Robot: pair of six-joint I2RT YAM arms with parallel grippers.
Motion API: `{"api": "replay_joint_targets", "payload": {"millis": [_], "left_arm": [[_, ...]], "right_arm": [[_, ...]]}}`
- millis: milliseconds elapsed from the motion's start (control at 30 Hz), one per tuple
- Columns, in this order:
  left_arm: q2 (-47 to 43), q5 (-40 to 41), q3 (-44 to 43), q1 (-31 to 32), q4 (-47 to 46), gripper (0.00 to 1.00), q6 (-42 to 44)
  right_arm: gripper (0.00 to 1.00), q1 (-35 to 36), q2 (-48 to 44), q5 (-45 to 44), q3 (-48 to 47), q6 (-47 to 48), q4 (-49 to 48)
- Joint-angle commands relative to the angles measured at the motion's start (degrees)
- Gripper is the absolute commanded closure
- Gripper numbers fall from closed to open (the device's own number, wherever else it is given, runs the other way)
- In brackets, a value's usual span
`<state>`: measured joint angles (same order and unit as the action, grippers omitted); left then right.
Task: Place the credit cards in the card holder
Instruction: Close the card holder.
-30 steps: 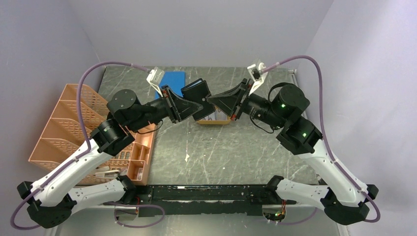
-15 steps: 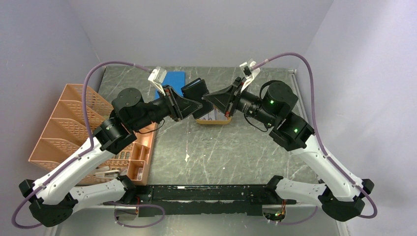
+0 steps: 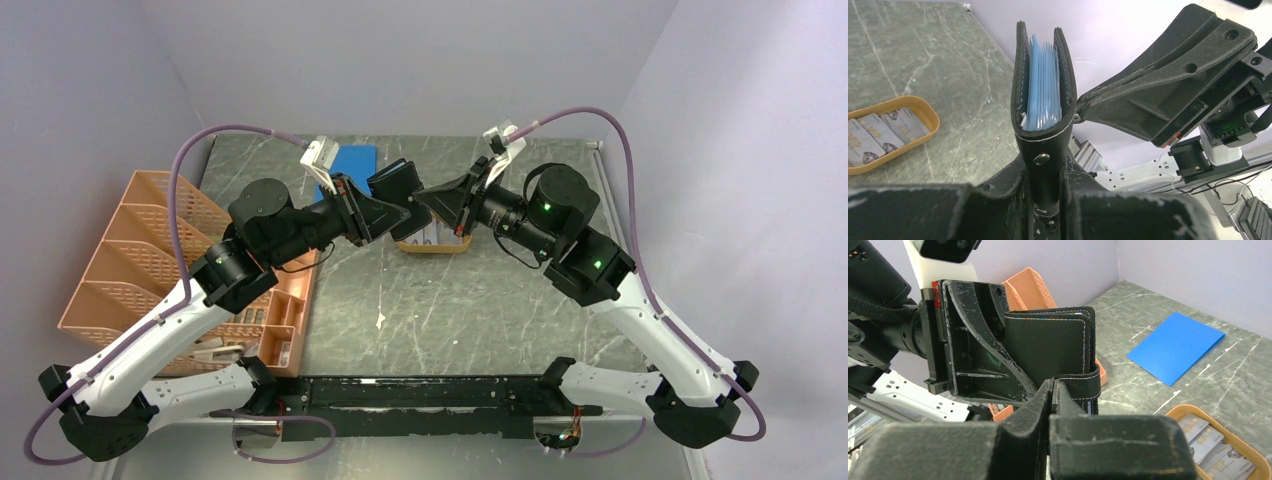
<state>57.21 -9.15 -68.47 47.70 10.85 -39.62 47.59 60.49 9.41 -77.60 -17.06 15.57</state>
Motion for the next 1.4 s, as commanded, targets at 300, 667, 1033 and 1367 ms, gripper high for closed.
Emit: {"api": "replay_joint_targets", "payload": {"millis": [300, 667, 1033, 1367], "left_arm": [[-0.04, -1.39, -0.53, -0.07, -2.71, 0.95, 0.48], [0.62, -2.32, -0.90, -0.09, -2.87, 0.95, 0.49], [0.12, -2.36, -1.23, -0.07, -2.79, 0.95, 0.56], [-0.94, -0.32, -0.89, -0.08, -1.21, 0.95, 1.06]], "right_arm": [[1.00, 1.11, 0.52, -4.29, -0.66, 1.49, 1.12], [1.00, 3.90, 1.99, -5.74, -1.17, 1.50, 0.93], [1.00, 7.32, 3.49, -11.18, -2.19, 3.11, 2.82], [1.00, 10.76, 4.63, -19.34, -3.25, 5.69, 5.16]]}}
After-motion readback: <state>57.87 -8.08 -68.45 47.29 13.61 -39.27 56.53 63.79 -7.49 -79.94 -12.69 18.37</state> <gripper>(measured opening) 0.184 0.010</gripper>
